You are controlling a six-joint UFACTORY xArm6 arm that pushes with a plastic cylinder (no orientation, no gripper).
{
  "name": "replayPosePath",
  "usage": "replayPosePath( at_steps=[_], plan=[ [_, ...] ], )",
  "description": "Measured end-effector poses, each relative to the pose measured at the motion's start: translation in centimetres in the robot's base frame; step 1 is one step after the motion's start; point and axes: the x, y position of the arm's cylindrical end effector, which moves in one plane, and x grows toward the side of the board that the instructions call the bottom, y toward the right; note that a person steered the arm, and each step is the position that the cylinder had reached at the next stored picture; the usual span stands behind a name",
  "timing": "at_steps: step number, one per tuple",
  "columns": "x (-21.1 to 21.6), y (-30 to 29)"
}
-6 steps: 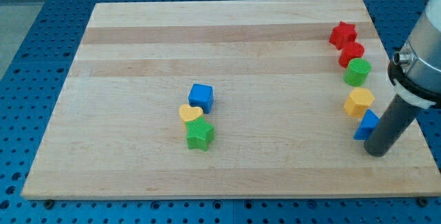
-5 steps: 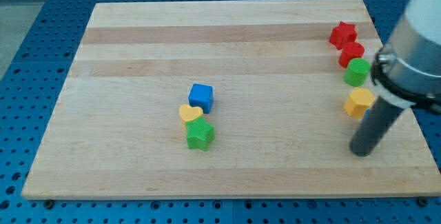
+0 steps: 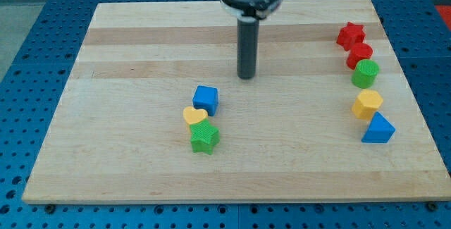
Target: Move the blue cube to the bottom side of the blue triangle
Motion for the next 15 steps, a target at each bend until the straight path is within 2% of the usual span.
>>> replayPosePath(
  at_steps=[1,2,4,6,9,10,13,14,15],
  plan=[
    [-2.1,-4.5],
    [-2.1,-11.1],
    [7.3,-11.9],
    [7.3,-7.2],
    [14.0,6.1],
    [14.8,9.9],
    [15.1,11.9],
    [15.1,8.8],
    [17.9,7.7]
  ],
)
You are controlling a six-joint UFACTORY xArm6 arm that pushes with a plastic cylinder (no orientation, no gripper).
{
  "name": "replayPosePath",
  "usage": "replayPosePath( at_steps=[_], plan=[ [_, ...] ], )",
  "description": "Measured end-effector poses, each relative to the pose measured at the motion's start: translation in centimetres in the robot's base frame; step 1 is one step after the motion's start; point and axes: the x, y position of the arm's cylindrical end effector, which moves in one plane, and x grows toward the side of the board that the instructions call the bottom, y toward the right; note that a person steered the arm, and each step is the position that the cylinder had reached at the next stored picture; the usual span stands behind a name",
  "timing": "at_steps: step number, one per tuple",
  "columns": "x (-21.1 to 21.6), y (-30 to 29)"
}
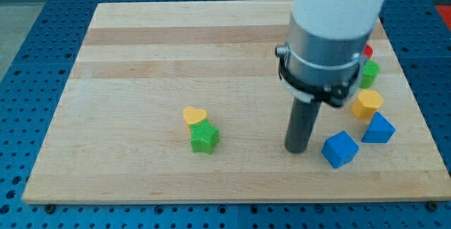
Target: Move the blue cube to the bottom side of the blue triangle
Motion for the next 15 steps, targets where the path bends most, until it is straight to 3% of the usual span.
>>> replayPosePath(
  at_steps=[1,3,6,7,8,11,15],
  plan=[
    [2.9,0.6],
    [4.6,4.8],
    [0.7,-2.0],
    [-1.1,0.3],
    [-0.4,0.3],
    [0.4,7.6],
    [0.6,9.4]
  ],
)
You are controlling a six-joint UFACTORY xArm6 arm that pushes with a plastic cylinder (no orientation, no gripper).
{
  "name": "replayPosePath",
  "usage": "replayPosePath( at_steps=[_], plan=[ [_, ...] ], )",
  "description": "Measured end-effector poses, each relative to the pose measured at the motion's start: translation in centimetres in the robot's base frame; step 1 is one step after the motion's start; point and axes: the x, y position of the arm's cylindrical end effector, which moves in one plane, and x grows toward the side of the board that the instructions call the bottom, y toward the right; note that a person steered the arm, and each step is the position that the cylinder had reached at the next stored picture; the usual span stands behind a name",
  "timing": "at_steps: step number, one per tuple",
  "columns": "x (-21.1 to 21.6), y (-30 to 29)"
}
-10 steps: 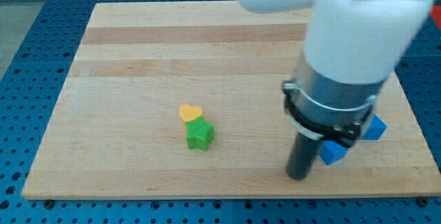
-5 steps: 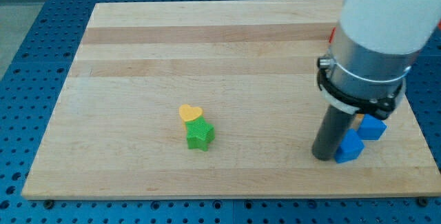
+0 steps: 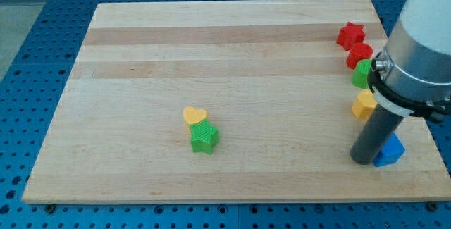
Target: Move the blue cube to the bottom side of the blue triangle
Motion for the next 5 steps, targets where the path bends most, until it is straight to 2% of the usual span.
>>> replayPosePath(
  at_steps=[1,2,3,5],
  plan=[
    [0.0,0.0],
    [3.6,-2.1],
    [5.1,-2.9],
    [3.5,-11.0]
  ],
)
